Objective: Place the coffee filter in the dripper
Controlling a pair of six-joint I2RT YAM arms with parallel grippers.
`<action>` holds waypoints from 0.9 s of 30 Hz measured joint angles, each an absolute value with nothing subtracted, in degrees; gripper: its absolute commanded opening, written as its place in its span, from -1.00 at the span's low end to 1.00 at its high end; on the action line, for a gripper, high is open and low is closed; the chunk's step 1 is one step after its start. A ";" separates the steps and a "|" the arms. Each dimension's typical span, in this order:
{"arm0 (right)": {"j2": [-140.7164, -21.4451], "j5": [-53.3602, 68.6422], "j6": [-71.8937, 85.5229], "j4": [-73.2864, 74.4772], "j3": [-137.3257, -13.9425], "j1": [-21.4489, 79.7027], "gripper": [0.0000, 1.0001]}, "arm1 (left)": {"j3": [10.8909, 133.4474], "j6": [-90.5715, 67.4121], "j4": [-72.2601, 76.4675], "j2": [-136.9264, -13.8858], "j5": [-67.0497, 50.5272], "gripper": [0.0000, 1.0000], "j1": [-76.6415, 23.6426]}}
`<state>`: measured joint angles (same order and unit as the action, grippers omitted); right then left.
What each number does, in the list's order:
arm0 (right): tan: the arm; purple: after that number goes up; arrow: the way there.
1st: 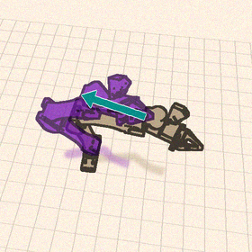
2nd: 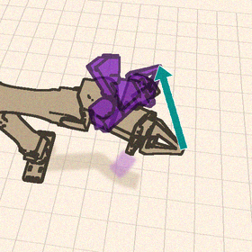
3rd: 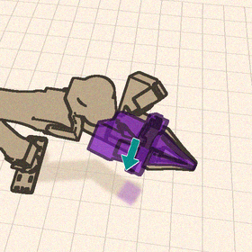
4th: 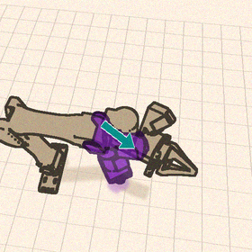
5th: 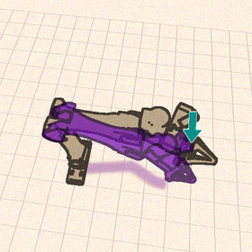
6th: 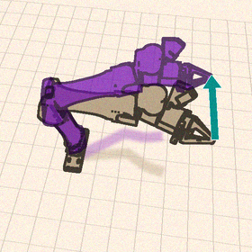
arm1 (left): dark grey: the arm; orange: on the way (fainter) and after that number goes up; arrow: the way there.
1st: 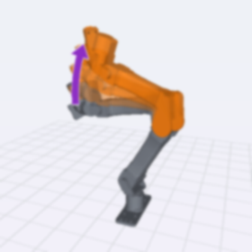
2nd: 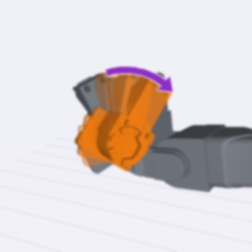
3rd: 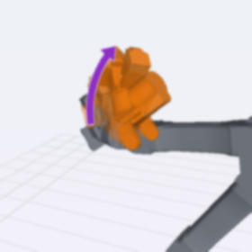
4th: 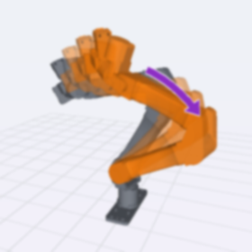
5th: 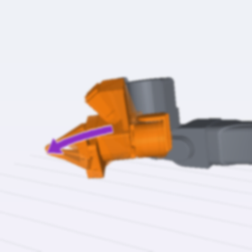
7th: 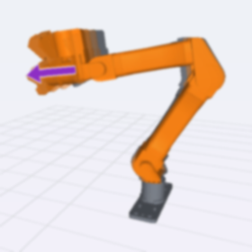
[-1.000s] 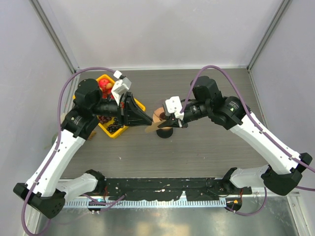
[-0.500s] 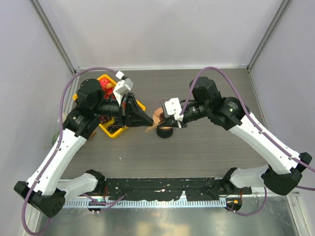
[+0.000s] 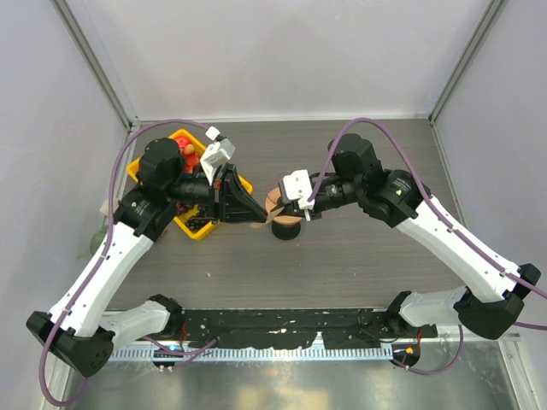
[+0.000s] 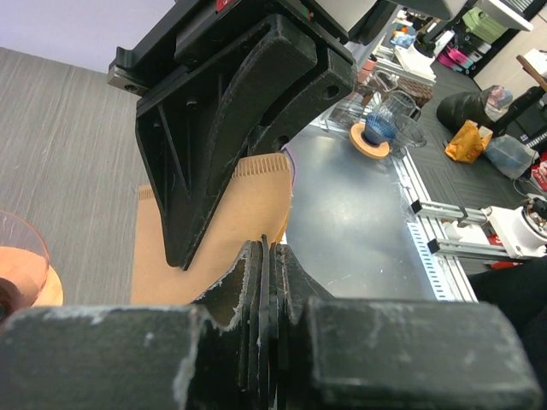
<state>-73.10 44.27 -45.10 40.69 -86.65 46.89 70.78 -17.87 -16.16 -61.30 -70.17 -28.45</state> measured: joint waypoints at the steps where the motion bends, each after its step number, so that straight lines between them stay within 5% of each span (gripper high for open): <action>1: -73.10 44.16 -45.12 40.62 -86.65 46.96 -0.90 | 70.67 -17.93 -16.03 -61.32 -70.22 -1.00 -28.45; 27: -73.10 42.89 -45.12 38.57 -85.69 47.53 -0.90 | 68.95 -20.75 -12.21 -61.93 -71.68 -1.00 -28.49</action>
